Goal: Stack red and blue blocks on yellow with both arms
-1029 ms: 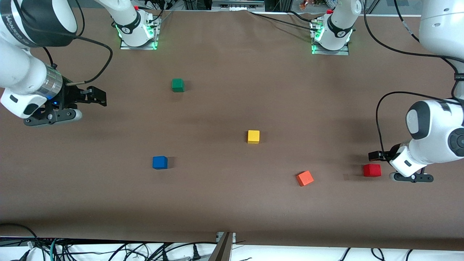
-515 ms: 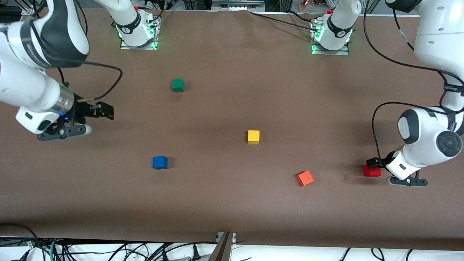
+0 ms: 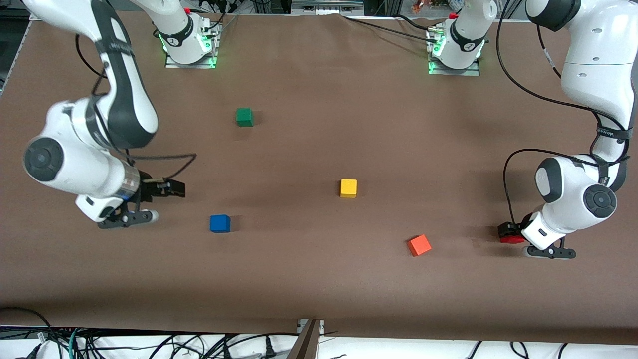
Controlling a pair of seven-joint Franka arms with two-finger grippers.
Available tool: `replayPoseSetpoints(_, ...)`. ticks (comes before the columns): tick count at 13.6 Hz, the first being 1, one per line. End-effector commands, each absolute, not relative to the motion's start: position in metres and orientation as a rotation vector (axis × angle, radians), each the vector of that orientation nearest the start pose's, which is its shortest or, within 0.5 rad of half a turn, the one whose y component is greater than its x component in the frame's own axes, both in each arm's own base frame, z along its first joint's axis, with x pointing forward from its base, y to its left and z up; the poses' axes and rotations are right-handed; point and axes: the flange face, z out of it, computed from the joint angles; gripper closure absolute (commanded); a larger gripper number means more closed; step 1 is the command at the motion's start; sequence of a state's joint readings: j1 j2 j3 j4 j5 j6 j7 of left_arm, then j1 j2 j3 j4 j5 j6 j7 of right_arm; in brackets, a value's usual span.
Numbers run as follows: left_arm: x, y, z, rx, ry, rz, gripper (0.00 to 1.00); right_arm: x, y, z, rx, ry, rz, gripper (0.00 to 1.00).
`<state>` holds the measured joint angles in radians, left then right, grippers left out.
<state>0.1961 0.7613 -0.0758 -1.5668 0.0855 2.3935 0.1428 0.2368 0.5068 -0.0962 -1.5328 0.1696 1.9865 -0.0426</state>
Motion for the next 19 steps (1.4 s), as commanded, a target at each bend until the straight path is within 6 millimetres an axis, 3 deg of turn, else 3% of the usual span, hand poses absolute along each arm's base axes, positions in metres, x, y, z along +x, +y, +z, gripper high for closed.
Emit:
replayPoseSetpoints(1, 0.704, 0.103, 0.207, -3.113, 0.126, -0.125, 1.0, 0.697, 0.122, 0.314, -3.017, -0.142, 0.021, 0.0)
replayPoseSetpoints(3, 0.708, 0.098, 0.218, -3.116, 0.125, -0.144, 1.0, 0.699, 0.146, 0.294, -3.009, -0.118, -0.029, 0.0)
replayPoseSetpoints(4, 0.711, 0.084, 0.225, -3.123, 0.135, -0.155, 1.0, 0.696, 0.163, 0.286, -3.012, -0.103, -0.029, 0.0)
replayPoseSetpoints(7, 0.721, 0.006, 0.266, -3.177, 0.146, -0.142, 1.0, 0.695, 0.196, 0.25, -3.027, -0.154, -0.091, 0.0)
replayPoseSetpoints(10, 0.718, -0.081, 0.291, -3.22, 0.155, -0.046, 1.0, 0.702, 0.202, 0.235, -3.078, -0.253, -0.128, 0.0)
replayPoseSetpoints(12, 0.703, -0.158, 0.304, -3.223, 0.106, -0.019, 1.0, 0.703, 0.202, 0.222, -3.089, -0.269, -0.11, 0.01)
replayPoseSetpoints(15, 0.672, -0.255, 0.305, -3.219, 0.131, 0.016, 1.0, 0.701, 0.201, 0.213, -3.089, -0.249, -0.09, 0.14)
replayPoseSetpoints(19, 0.626, -0.351, 0.3, -3.21, 0.141, 0.046, 1.0, 0.701, 0.2, 0.213, -3.089, -0.251, -0.08, 0.44)
